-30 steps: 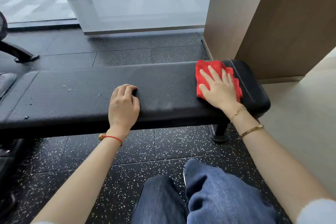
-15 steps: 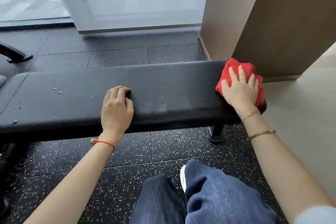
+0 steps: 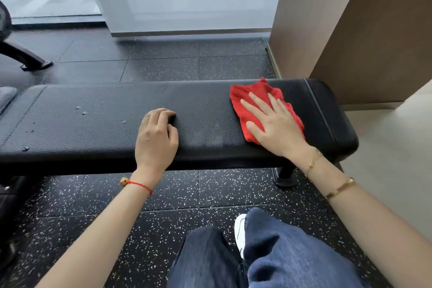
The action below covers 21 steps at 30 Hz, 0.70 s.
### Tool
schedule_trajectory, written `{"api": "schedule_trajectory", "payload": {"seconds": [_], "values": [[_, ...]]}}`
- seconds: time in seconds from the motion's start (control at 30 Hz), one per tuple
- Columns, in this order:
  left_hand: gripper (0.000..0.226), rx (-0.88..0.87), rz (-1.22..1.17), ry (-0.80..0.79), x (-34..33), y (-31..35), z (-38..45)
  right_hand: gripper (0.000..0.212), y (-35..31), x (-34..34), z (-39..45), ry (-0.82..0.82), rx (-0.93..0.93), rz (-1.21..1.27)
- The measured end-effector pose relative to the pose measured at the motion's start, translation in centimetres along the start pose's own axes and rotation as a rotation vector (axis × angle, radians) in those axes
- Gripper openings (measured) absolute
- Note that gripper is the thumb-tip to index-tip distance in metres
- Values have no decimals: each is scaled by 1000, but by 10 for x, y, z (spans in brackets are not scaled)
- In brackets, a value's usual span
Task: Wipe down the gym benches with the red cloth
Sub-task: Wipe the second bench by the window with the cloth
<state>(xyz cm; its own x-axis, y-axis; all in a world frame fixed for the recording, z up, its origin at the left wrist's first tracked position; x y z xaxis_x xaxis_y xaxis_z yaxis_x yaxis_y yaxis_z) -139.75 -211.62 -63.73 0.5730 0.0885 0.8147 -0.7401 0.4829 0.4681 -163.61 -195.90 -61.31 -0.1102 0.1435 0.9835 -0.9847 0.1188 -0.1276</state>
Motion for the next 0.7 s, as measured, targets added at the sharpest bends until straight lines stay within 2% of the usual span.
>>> {"api": "schedule_trajectory", "payload": {"seconds": [0.1,0.2,0.27,0.4,0.57,0.7], "values": [[28,-8,-9,5,-1,-1,0,55,25,4,-7,-5,-88,-17],[28,3,-12,7,-1,-1,1,56,45,4,22,-22,-243,-29],[27,7,-15,7,0,1,1,55,43,3,45,-2,-284,-4],[28,4,-29,5,2,-1,3,55,-2,-4,66,-29,-93,24],[30,-15,-56,5,5,-3,1,57,-55,-5,24,-30,184,23],[29,-19,-57,-4,6,-3,2,55,-41,-2,0,8,166,38]]}}
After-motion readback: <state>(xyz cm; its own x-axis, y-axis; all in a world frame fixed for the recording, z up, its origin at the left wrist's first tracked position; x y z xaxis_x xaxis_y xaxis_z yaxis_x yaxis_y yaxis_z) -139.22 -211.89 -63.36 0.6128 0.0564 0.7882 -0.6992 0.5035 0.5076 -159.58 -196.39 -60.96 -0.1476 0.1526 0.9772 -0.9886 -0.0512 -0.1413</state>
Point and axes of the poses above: each hand's wrist, its own z-axis towards the middle knuckle, its own x-axis out of the back of the hand, y = z × x, the point moved 2 cm from there along z, towards the middle knuckle, and after that the axes turned 14 degrees about x, right-handed, at the moved point
